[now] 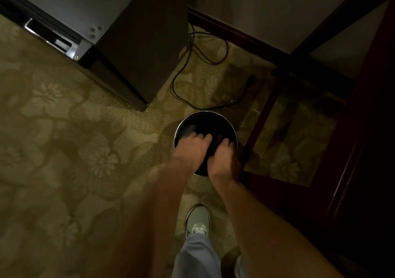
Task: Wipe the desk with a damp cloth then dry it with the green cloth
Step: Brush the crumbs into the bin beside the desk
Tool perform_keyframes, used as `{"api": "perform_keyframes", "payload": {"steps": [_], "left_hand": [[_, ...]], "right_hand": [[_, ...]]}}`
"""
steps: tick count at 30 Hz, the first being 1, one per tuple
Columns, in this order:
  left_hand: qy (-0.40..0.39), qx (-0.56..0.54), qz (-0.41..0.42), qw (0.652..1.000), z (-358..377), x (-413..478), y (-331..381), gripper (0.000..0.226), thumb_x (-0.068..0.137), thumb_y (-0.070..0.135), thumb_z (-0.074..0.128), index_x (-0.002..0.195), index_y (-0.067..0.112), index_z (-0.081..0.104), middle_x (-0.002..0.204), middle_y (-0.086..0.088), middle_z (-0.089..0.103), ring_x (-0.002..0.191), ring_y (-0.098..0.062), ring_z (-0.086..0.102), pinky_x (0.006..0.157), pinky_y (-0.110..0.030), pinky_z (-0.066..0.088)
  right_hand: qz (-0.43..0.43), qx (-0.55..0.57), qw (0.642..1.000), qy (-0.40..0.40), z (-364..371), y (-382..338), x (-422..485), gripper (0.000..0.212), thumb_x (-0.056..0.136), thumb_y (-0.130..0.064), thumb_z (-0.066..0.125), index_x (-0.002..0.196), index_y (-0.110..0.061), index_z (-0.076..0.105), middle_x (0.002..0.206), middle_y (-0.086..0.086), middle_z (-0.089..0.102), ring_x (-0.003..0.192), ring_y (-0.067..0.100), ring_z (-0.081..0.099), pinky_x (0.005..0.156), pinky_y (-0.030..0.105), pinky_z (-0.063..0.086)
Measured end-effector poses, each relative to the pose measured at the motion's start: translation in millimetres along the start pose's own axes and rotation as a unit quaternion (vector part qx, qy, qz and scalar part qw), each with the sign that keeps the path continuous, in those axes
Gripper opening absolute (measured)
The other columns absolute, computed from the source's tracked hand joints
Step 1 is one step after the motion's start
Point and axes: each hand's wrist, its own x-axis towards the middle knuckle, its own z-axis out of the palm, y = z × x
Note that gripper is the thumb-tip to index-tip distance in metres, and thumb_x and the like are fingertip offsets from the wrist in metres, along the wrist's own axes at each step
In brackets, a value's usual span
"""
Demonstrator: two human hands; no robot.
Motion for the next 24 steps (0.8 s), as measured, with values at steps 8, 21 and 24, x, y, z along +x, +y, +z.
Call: {"api": "perform_keyframes", "payload": {"steps": [8, 21, 24], "left_hand": [[0.020, -0.091, 0.048, 0.995, -4, -13, -4, 0.028, 0.097, 0.022, 0.058, 0.124, 0.017, 0.061, 0.123, -0.006, 0.064, 0.123, -0.028, 0.056, 0.103, -0.036, 0.038], [0.232, -0.524, -0.106, 0.813, -219, -114, -24, 0.013, 0.095, 0.030, 0.071, 0.087, 0.028, 0.061, 0.079, 0.009, 0.066, 0.068, 0.001, 0.062, 0.060, -0.017, 0.047], [0.223, -0.618, -0.112, 0.746, -293, -145, -14, 0.014, 0.091, 0.031, 0.078, 0.087, 0.022, 0.068, 0.078, 0.006, 0.069, 0.071, 0.000, 0.065, 0.063, -0.014, 0.049]], "right_hand": [[0.004, 0.151, 0.988, 0.021, -15, -5, -4, 0.031, 0.079, -0.001, 0.066, 0.110, -0.001, 0.063, 0.119, 0.016, 0.061, 0.116, 0.033, 0.058, 0.102, 0.047, 0.050], [-0.019, 0.404, 0.912, 0.069, -216, -97, -84, 0.026, 0.095, -0.028, 0.070, 0.114, -0.018, 0.056, 0.108, 0.005, 0.068, 0.099, 0.020, 0.067, 0.087, 0.037, 0.057], [0.029, 0.525, 0.850, -0.034, -294, -91, -102, 0.034, 0.084, -0.034, 0.083, 0.107, -0.017, 0.066, 0.102, 0.007, 0.075, 0.091, 0.021, 0.073, 0.083, 0.040, 0.063]]}}
